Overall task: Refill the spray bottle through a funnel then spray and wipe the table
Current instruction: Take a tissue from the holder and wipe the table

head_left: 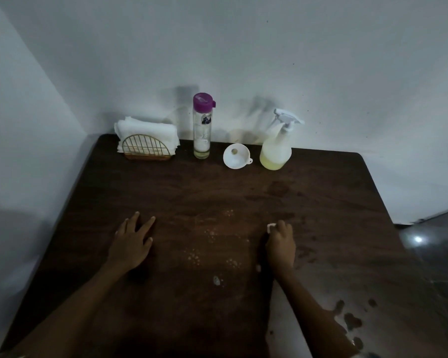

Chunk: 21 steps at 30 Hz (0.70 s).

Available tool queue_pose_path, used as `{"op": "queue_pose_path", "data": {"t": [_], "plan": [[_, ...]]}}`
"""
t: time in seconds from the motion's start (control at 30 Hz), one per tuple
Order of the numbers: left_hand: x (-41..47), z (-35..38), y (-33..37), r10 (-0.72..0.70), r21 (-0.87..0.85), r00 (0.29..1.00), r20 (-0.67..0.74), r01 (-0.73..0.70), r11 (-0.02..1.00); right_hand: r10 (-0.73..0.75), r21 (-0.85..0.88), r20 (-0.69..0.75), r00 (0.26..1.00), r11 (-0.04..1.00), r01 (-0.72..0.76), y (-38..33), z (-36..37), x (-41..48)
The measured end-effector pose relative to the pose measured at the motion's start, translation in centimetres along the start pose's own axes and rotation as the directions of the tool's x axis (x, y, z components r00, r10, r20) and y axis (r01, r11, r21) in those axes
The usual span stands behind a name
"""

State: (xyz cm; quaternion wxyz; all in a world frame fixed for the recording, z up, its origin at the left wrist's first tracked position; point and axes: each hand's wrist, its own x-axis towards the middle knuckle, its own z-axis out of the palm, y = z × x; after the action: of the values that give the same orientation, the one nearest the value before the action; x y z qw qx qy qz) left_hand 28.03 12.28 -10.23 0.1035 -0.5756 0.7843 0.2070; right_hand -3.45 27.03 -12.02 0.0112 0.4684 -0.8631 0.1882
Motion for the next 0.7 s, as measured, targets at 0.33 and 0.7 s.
{"op": "queue_pose_path", "data": {"t": [0.33,0.7], "plan": [[-0.5,-0.6,0.5,-0.024,0.006,1.000,0.016,0.024,1.000,-0.052,0.185,0.055,0.997,0.982,0.041,-4.7,-0.7,-4.4],[-0.7,-0.6,0.7,-0.030,0.014,0.999,0.027,0.030,0.999,-0.036,0.020,-0.020,0.999,0.999,0.036,-1.4,-1.0,-8.6]]}}
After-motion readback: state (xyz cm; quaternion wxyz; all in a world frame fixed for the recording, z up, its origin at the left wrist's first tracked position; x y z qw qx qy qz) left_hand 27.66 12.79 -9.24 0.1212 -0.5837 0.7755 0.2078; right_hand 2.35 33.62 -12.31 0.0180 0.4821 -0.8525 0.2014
